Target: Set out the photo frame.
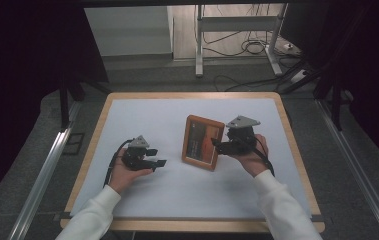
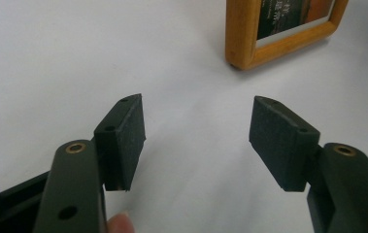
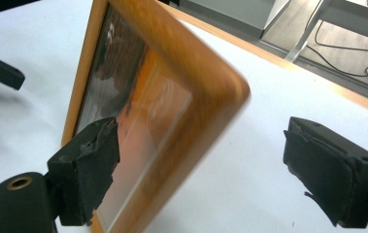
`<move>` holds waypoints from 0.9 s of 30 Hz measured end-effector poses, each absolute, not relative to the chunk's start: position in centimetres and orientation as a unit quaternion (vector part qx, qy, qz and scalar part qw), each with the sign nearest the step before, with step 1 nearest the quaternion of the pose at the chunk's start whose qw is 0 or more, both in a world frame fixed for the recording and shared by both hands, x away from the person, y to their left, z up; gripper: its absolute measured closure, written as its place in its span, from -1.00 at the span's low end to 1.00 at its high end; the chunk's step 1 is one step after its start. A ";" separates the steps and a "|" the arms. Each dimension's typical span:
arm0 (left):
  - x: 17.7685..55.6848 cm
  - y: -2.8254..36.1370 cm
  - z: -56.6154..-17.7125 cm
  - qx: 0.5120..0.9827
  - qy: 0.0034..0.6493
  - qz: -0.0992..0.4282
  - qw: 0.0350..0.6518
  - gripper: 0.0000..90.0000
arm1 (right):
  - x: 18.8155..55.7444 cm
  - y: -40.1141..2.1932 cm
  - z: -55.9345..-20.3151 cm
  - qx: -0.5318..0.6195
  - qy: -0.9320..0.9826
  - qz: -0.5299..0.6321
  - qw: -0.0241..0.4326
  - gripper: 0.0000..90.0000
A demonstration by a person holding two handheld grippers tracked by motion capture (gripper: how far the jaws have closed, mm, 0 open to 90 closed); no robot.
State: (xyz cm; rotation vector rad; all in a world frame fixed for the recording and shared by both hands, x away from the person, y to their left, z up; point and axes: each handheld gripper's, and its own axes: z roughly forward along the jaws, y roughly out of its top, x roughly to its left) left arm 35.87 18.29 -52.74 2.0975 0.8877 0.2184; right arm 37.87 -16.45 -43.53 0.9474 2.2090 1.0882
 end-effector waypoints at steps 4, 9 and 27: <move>35.7 18.1 -52.7 0.835 0.354 0.090 0.412 -0.19 | 36.7 -17.7 -44.2 0.356 0.804 0.415 0.235 -0.70; 35.2 18.1 -52.7 0.839 0.348 0.099 0.405 -0.23 | 34.7 -18.8 -45.4 0.354 0.796 0.432 0.232 -0.59; 33.6 18.6 -52.7 0.835 0.355 0.103 0.407 -0.28 | 31.8 -19.0 -49.2 0.298 0.846 0.404 0.178 0.99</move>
